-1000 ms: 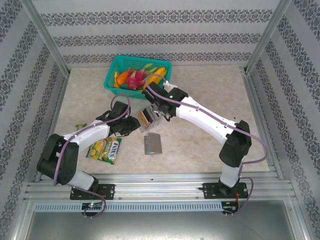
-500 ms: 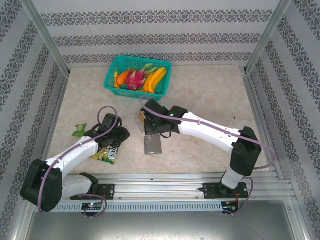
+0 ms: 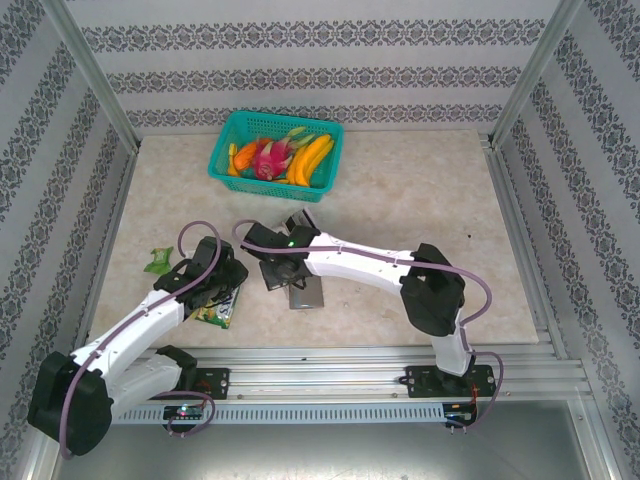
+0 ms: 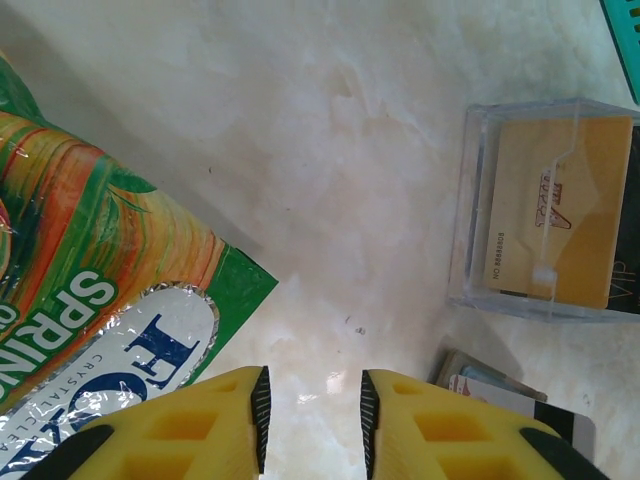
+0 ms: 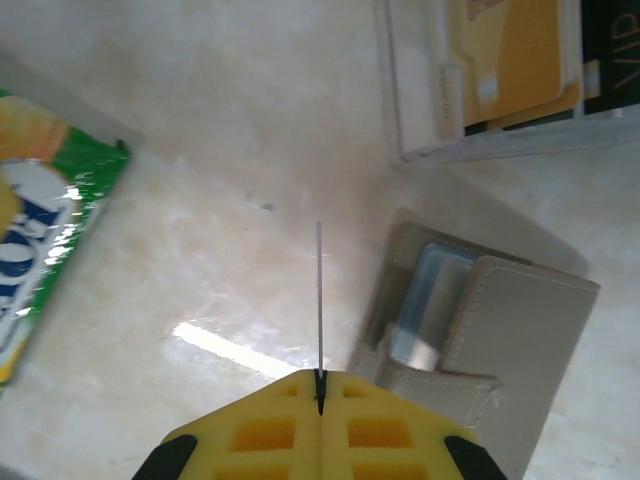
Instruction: Put the credit cards into the card holder
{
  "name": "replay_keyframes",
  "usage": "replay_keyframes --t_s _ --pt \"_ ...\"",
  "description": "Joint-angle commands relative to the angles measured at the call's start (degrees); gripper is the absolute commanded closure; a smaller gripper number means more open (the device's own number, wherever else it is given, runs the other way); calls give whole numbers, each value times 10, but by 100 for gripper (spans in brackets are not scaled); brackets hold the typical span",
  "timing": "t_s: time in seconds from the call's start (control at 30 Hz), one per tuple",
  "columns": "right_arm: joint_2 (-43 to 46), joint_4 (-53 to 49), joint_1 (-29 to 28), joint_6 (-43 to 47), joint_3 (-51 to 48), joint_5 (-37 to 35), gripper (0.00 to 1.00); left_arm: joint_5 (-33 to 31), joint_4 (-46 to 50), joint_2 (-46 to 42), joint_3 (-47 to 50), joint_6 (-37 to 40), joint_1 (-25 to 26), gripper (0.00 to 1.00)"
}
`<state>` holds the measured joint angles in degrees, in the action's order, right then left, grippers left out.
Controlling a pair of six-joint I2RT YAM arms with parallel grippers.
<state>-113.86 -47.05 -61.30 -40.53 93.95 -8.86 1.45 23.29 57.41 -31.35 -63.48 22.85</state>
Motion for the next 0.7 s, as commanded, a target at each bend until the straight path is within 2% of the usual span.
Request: replay_keyframes --t_s 0.0,0.27,0.5,0.67 --pt "-9 -48 -6 -9 16 -49 100 -9 15 3 -1 6 -1 67" --pt "17 -114 -6 -32 18 -145 100 6 11 33 -26 28 -1 67" --pt "63 -136 1 -53 -15 -177 100 56 -28 60 -45 61 1 67" --pt "111 -139 21 -71 -68 -184 100 72 -42 88 -72 83 21 67"
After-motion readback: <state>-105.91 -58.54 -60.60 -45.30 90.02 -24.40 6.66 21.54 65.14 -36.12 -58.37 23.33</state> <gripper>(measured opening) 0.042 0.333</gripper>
